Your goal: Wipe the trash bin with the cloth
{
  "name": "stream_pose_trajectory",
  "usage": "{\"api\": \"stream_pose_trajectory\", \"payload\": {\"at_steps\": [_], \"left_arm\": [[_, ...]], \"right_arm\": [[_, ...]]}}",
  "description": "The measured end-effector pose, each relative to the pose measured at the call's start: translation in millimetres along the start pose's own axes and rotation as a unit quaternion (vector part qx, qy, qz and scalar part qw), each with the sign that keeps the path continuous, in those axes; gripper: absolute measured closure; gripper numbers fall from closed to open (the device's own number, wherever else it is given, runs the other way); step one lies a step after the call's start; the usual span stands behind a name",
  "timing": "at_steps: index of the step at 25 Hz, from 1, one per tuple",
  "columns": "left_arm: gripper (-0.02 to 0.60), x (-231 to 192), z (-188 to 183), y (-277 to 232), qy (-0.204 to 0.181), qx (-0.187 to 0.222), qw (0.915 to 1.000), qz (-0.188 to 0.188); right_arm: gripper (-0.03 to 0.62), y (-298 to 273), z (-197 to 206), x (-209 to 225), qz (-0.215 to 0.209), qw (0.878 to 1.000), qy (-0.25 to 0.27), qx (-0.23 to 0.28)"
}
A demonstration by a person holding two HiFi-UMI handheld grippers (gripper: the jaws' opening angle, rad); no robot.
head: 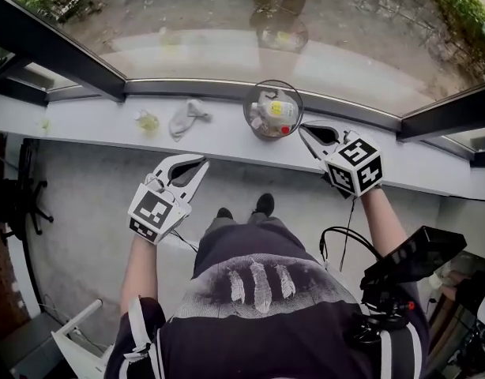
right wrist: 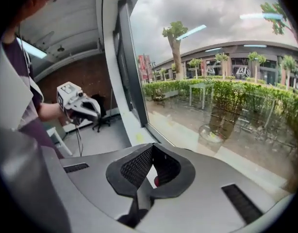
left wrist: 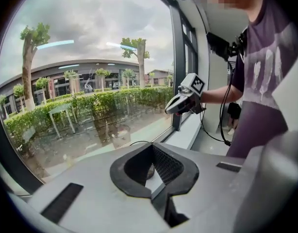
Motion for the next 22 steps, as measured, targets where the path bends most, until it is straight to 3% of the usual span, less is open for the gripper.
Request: {"api": "stream_pose_trajectory", "payload": {"at_steps": [2, 7, 11, 13, 15, 17, 20, 22], "left_arm": [[0.584, -8, -2, -13, -0.011, -0.003, 0.9999, -0.007], [0.584, -49, 13, -41, -0.061, -0.010, 0.9976, -0.032], [0.581, -107, 53, -62, -0.068, -0.043, 0.9957, -0.045], [0.448, -137, 82, -78, -0.056, -0.077, 0.9951, -0.026], [0.264, -164, 112, -99, -0.048, -0.112, 0.9925, -0.001], [0.153, -192, 143, -123, -0.057, -0.153, 0.9865, 0.016], [0.133, -229, 190, -155, -0.080, -0.209, 0.9738, 0.039], [0.133, -242, 225, -175, -0.074, -0.236, 0.9673, 0.057]], "right_arm": [[0.603, -14, 18, 3, 0.005, 1.000, -0.005, -0.026], [0.603, -34, 48, -9, -0.057, 0.985, -0.164, -0.018], [0.603, -45, 63, 4, -0.001, 0.979, -0.199, -0.035], [0.603, -50, 59, 7, 0.015, 0.975, -0.215, -0.047], [0.603, -56, 52, 8, 0.024, 0.972, -0.226, -0.062], [0.603, -68, 45, 13, 0.026, 0.970, -0.226, -0.082], [0.603, -92, 40, 27, 0.035, 0.973, -0.191, -0.127], [0.603, -101, 42, 38, 0.061, 0.972, -0.162, -0.159]]}}
Point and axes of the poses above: the fingertips, and each gripper's own axes: y backward along the fingers, x to its right, z out of its underside, the point moved 3 cm from there along y, backward along the fingers, and after that the axes turned 6 degrees about -z, right-handed, at the moved point
